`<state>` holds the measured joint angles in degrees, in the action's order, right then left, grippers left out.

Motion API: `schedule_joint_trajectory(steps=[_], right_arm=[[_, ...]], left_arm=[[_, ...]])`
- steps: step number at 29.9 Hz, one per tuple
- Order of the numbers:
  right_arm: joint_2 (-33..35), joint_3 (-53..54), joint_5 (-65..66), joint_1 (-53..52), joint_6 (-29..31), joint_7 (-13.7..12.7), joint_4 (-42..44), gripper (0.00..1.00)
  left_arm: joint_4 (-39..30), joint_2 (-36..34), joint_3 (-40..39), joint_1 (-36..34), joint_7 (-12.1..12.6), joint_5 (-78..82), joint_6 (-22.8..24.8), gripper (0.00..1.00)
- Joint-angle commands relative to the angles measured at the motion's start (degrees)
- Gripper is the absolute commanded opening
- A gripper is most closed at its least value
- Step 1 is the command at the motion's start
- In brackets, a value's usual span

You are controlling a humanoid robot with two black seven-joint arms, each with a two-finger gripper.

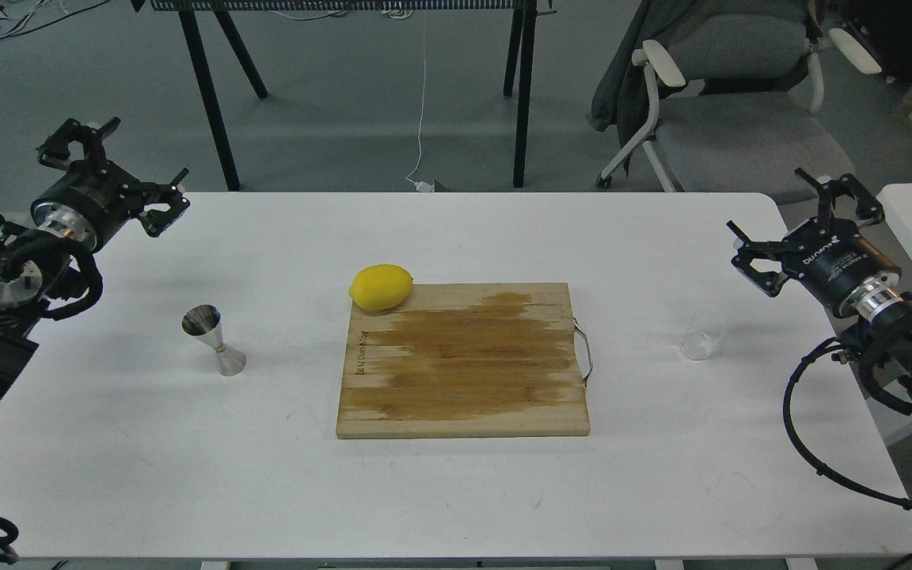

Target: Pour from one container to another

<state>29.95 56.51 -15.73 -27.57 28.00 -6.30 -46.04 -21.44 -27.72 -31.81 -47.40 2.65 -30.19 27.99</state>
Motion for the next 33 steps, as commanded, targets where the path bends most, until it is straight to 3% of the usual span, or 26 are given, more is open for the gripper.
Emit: schedule_joint_trajectory(steps=[1, 7, 13, 17, 20, 22, 26, 31, 33], right_arm=[[0.28, 0.00, 0.00, 0.06, 0.00, 0.06, -0.01, 0.99], [0.28, 0.00, 0.00, 0.49, 0.00, 0.33, 0.07, 0.99], [0.28, 0.00, 0.00, 0.41, 0.00, 0.33, 0.07, 0.99], [0.37, 0.09, 0.00, 0.32, 0.00, 0.33, 0.16, 0.99], [0.81, 0.26, -0.17, 0.58, 0.00, 0.41, -0.54, 0.99], [1.33, 1.14, -0.18, 0.67, 0.00, 0.41, -0.63, 0.99], [1.42, 2.46, -0.09, 0.67, 0.00, 0.41, -0.63, 0.99], [1.42, 2.55, -0.09, 0.32, 0.00, 0.41, -0.63, 0.99], [1.60, 2.46, -0.09, 0.32, 0.00, 0.41, -0.45, 0.99]], left_arm=[[0.52, 0.39, -0.01, 0.29, -2.99, 0.04, 0.01, 1.00], [4.81, 1.09, -0.44, 0.20, -9.14, -0.48, 0.01, 1.00], [14.93, 6.72, -2.29, -0.32, -18.99, -1.28, 0.01, 1.00], [15.55, 5.49, -0.63, -0.50, -19.79, 0.03, 0.01, 1.00], [17.39, 0.76, 2.53, -1.72, -20.22, 3.81, 0.01, 1.00], [18.10, -2.58, 6.04, -5.14, -21.89, 6.01, 0.01, 1.00], [21.87, -5.50, 18.85, -10.68, -29.96, 9.53, 0.01, 1.00], [30.48, -4.01, 44.24, -17.72, -30.65, 10.76, 0.01, 1.00], [36.09, -0.34, 53.39, -18.69, -30.65, 10.85, 0.01, 0.99]])
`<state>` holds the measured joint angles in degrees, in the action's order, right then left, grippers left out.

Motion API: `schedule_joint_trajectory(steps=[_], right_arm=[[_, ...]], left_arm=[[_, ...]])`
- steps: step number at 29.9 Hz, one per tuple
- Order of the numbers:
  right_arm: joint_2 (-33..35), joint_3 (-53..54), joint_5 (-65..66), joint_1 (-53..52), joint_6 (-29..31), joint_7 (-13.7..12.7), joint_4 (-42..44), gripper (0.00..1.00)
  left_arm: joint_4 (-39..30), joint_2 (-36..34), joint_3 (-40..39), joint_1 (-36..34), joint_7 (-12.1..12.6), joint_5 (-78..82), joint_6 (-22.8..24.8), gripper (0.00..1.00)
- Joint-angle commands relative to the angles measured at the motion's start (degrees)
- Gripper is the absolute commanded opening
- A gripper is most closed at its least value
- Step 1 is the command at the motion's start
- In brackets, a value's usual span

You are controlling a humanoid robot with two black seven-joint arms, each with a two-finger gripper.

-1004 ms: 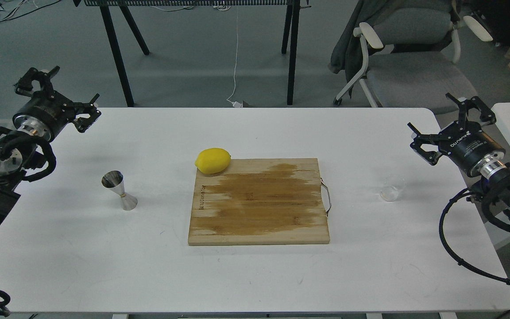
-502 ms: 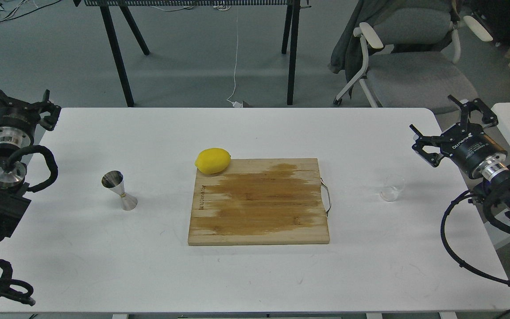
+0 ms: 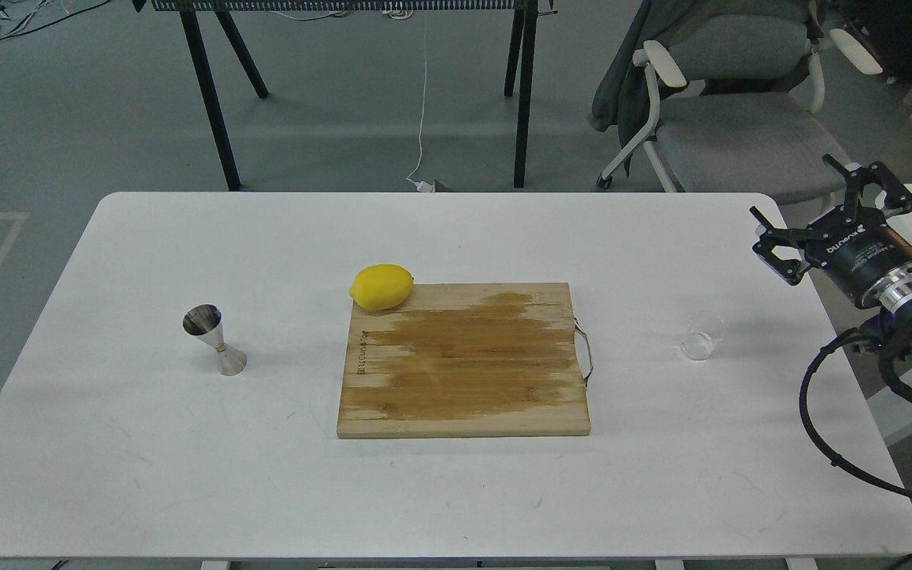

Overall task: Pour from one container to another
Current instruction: 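Move the left gripper down toward the metal jigger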

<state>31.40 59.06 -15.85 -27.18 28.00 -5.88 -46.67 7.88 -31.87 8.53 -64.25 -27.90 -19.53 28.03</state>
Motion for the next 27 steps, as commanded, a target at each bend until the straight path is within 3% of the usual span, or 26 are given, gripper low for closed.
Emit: schedule_joint_trajectory(steps=[1, 5, 9, 16, 19, 27], right_arm=[[0.33, -0.09, 0.11, 0.02, 0.00, 0.00, 0.18, 0.99], [0.86, -0.09, 0.03, 0.37, 0.00, 0.00, 0.53, 0.99], [0.86, 0.00, 0.11, 0.46, 0.00, 0.00, 0.70, 0.99], [0.86, 0.00, 0.11, 0.99, 0.00, 0.00, 0.70, 0.99], [0.86, 0.00, 0.11, 1.69, 0.00, 0.08, 0.97, 0.99], [0.86, 0.00, 0.11, 1.87, 0.00, 0.08, 2.46, 0.99]], left_arm=[[10.63, 6.27, 15.97, -1.58, -0.10, 0.19, -0.03, 0.99], [36.97, 18.84, 28.88, 3.76, -0.10, 0.11, -0.03, 1.00], [54.32, 23.78, 40.41, 12.38, -0.10, -0.07, -0.03, 1.00], [58.39, 21.16, 47.88, 20.65, -0.10, -0.42, -0.03, 1.00], [62.07, 15.45, 53.33, 27.49, -0.10, -1.21, -0.03, 1.00], [74.29, 16.58, 58.27, 45.43, -0.10, -5.42, -0.03, 0.99]])
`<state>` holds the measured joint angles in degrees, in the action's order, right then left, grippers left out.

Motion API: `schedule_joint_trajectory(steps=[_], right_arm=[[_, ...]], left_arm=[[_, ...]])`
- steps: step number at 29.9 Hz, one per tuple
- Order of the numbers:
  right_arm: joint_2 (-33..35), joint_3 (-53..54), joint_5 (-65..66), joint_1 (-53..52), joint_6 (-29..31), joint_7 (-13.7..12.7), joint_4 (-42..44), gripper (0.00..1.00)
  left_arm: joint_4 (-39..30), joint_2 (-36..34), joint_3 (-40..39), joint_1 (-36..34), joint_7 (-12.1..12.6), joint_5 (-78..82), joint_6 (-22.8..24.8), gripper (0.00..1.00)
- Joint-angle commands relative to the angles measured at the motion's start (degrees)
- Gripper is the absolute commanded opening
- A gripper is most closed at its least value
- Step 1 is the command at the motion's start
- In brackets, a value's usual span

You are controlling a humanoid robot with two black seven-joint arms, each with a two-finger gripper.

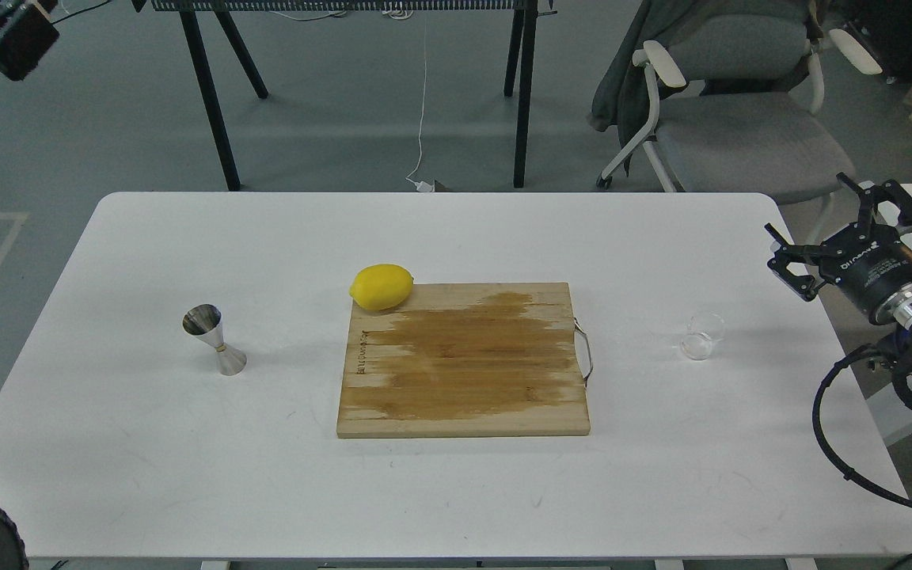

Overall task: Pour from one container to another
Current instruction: 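Move the left gripper down toward the metal jigger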

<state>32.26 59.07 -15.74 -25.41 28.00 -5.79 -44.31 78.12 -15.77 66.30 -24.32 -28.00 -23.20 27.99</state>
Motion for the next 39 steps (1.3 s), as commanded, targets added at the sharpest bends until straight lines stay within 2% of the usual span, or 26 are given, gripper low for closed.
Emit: schedule_joint_trajectory(steps=[1, 6, 11, 14, 18, 22, 28, 34, 39], right_arm=[[-0.01, -0.01, 0.00, 0.10, 0.00, -0.01, 0.10, 0.99], [-0.01, -0.01, 0.00, 0.62, 0.00, -0.01, 0.10, 0.99], [-0.01, -0.10, 0.00, 0.80, 0.00, 0.08, 0.10, 0.99], [-0.01, -0.10, 0.00, 1.15, 0.00, 0.08, 0.10, 0.99], [-0.01, -0.10, 0.00, 1.41, 0.00, 0.08, 0.19, 0.99], [-0.01, -0.01, 0.00, 1.77, 0.00, 0.08, 0.19, 0.99], [-0.01, 0.08, 0.00, 2.20, 0.00, 0.17, 0.19, 0.99], [-0.01, 0.08, 0.00, 2.29, 0.00, 0.17, 0.19, 0.99], [0.08, 0.08, -0.08, 2.29, 0.00, 0.17, 0.10, 0.99]], left_arm=[[5.37, 0.73, 0.41, 6.90, 0.00, -2.98, 0.01, 0.99], [10.38, 0.57, 0.23, 17.00, 0.00, -4.31, 0.01, 0.99], [11.01, 1.17, 0.58, 26.24, 0.00, -4.31, -0.39, 0.99], [11.01, 3.36, 1.19, 29.58, 0.00, -4.40, -6.71, 0.99], [11.18, 8.46, 1.20, 31.44, 0.00, -4.40, -13.83, 0.98], [11.18, 12.42, 3.21, 33.46, 0.00, -4.40, -18.14, 0.96], [11.09, 13.22, 8.66, 37.50, 0.00, -4.31, -24.03, 0.96], [9.78, 13.31, 11.91, 38.03, 0.00, -3.87, -28.86, 0.96], [5.83, 13.39, 12.97, 37.86, 0.00, -1.94, -29.75, 0.96]])
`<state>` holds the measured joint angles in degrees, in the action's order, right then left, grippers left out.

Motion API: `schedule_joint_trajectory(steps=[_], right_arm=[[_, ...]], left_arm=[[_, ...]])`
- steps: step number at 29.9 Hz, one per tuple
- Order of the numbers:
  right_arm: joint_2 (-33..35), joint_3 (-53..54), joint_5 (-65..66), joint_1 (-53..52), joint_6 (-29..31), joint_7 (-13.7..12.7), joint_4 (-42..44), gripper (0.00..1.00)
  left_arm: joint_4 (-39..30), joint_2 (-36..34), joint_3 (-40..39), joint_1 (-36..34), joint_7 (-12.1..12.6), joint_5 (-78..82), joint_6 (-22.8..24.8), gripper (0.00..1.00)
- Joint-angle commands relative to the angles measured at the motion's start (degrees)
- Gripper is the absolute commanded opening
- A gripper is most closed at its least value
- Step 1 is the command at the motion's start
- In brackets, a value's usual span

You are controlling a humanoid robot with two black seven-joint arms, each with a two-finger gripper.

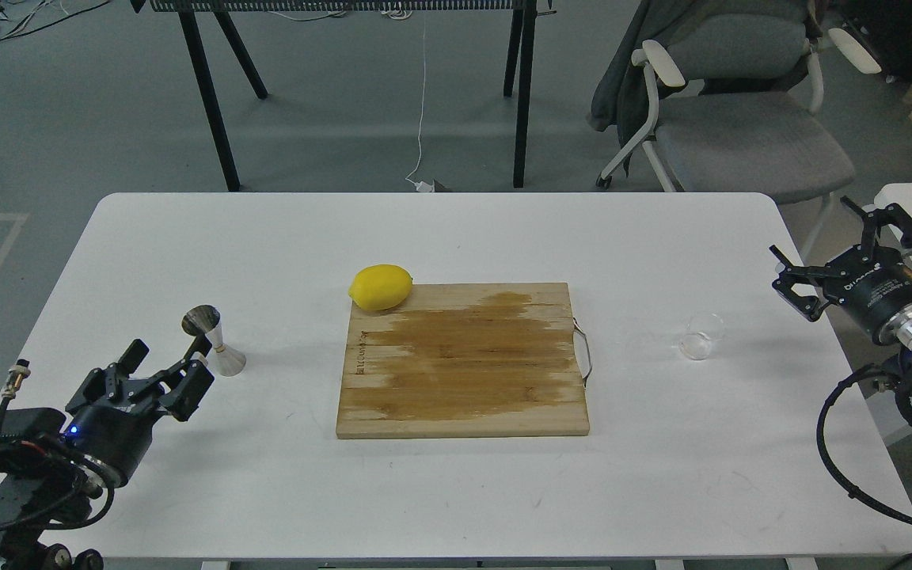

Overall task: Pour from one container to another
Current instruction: 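Move the left gripper down toward the metal jigger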

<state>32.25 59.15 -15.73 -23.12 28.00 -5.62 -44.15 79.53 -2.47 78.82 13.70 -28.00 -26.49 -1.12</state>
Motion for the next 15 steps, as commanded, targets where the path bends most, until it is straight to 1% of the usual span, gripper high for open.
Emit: schedule_joint_trajectory(steps=[1, 7, 10, 15], right_arm=[[0.09, 0.09, 0.00, 0.00, 0.00, 0.00, -0.06, 0.99], [0.62, 0.09, -0.09, 0.00, 0.00, 0.00, 0.03, 0.99], [0.62, 0.18, -0.09, 0.09, 0.00, 0.00, 0.03, 0.99], [0.62, 0.88, -0.09, 0.18, 0.00, 0.00, 0.03, 0.99]], left_arm=[[3.27, 0.19, 0.54, -0.25, 0.00, 1.70, -1.25, 0.96], [-4.11, 0.36, 2.74, -2.18, 0.00, 2.32, -5.29, 0.96], [-7.45, 1.33, 2.83, -3.67, 0.00, 3.98, -6.09, 0.96], [-10.45, 1.77, 2.83, -4.99, 0.00, 5.57, -6.26, 0.96]])
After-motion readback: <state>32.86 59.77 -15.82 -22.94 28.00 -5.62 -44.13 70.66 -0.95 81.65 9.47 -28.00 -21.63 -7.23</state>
